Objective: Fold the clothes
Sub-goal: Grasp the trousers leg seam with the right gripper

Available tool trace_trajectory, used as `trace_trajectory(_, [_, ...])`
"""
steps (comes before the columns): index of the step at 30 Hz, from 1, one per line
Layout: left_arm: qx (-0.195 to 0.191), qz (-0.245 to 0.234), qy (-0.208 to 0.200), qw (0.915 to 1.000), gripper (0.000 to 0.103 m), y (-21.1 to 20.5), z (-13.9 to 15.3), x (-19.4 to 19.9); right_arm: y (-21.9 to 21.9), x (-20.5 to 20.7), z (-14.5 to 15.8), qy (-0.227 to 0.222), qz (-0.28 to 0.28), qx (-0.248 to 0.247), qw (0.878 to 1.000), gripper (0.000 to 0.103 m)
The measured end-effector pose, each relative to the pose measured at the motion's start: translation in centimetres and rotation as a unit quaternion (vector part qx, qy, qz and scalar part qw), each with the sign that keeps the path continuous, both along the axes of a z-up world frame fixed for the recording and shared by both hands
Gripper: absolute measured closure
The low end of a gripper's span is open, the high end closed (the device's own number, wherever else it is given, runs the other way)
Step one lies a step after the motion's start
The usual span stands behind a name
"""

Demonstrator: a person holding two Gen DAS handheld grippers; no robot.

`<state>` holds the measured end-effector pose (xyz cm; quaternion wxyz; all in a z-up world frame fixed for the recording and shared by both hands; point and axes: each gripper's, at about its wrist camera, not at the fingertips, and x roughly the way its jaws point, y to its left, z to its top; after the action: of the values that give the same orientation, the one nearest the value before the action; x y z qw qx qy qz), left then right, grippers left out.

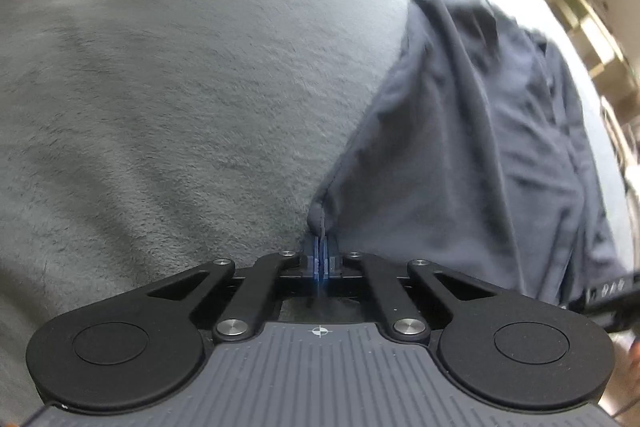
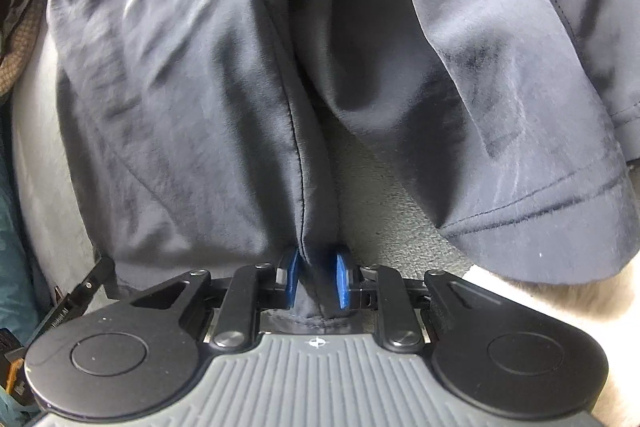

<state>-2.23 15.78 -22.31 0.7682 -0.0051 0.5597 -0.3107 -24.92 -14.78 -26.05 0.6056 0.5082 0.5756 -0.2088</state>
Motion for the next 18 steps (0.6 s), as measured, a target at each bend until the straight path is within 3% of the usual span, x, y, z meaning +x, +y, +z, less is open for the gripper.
trace_trajectory(2, [-0.016, 0.017, -0.009, 0.9997, 0.103, 1.3, 1.7, -0.2, 0.1, -0.2, 0.5, -0.006, 0.011, -0.005, 1.0, 0.098])
trace_trajectory(4, [-0.033, 0.04, -0.02, 0.9984, 0.103, 3.1, 3.3, -0.2, 0.2, -0.3, 1.4, -0.027, 0.013, 0.003, 1.0, 0.1])
trace_trajectory(10, [0.008, 0.124, 0.07, 0.9898, 0.103, 6.9, -1.2, 2.0, 0.5, -0.7, 0.2, -0.013, 0.021, 0.02, 0.999, 0.102])
trace_trajectory(12, [0.003, 0.119, 0.066, 0.9908, 0.103, 7.0, -1.3, 2.2, 0.4, -1.1, -0.2, -0.022, 0.004, 0.033, 0.999, 0.102])
trace_trajectory(15, [-0.001, 0.117, 0.062, 0.9912, 0.099, 7.1, -1.2, 2.3, 0.0, -1.7, 0.5, -0.058, -0.016, 0.04, 0.997, 0.099])
trace_trajectory(16, [-0.001, 0.119, 0.063, 0.9909, 0.092, 7.2, -1.2, 2.3, -0.1, -1.7, 0.8, -0.072, -0.015, 0.038, 0.997, 0.094])
trace_trajectory(18, [-0.002, 0.124, 0.065, 0.9901, 0.085, 7.5, -1.4, 2.4, -0.4, -1.4, 1.6, -0.091, -0.012, 0.031, 0.995, 0.073])
